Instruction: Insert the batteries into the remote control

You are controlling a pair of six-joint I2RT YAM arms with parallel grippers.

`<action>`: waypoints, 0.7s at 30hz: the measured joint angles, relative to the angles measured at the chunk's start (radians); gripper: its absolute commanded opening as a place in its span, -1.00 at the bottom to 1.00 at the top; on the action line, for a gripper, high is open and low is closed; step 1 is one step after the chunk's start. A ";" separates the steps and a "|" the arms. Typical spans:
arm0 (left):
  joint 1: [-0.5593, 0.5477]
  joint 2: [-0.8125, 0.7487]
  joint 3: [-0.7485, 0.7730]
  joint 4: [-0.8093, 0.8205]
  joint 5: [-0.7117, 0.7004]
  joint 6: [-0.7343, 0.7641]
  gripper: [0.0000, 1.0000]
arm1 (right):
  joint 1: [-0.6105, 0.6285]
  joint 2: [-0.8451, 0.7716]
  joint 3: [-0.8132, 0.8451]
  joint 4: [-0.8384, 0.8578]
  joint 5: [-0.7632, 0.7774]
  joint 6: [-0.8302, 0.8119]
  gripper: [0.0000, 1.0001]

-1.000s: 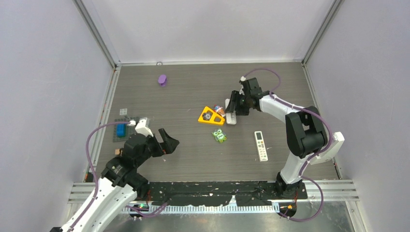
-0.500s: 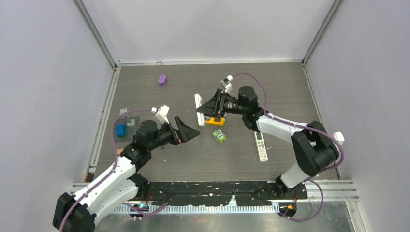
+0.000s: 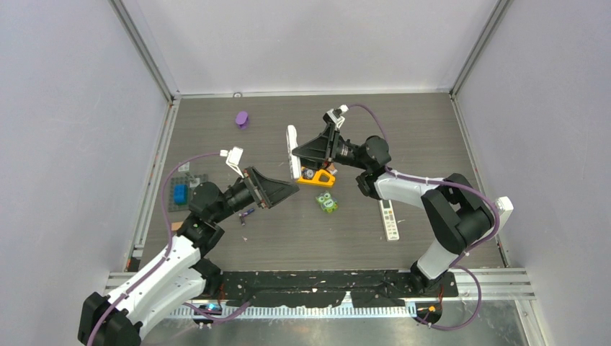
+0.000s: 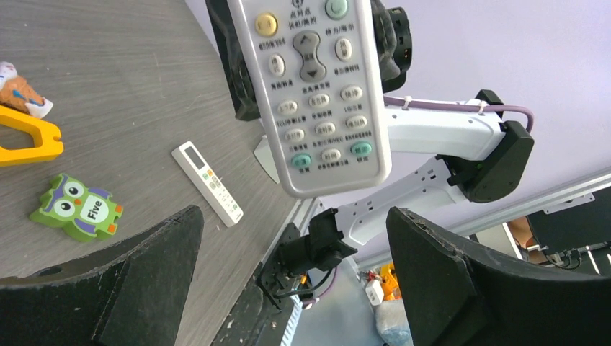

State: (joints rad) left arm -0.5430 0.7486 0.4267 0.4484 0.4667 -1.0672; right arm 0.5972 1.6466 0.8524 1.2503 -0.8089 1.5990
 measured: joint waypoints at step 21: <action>-0.002 0.070 0.084 -0.004 -0.025 -0.014 -0.31 | 0.052 0.001 0.000 -0.055 0.003 -0.055 -0.41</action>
State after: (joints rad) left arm -0.5449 0.8188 0.5102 0.4442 0.4416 -1.0817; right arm 0.6495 1.6474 0.8524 1.1957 -0.8055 1.5444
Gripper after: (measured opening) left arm 0.558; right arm 0.563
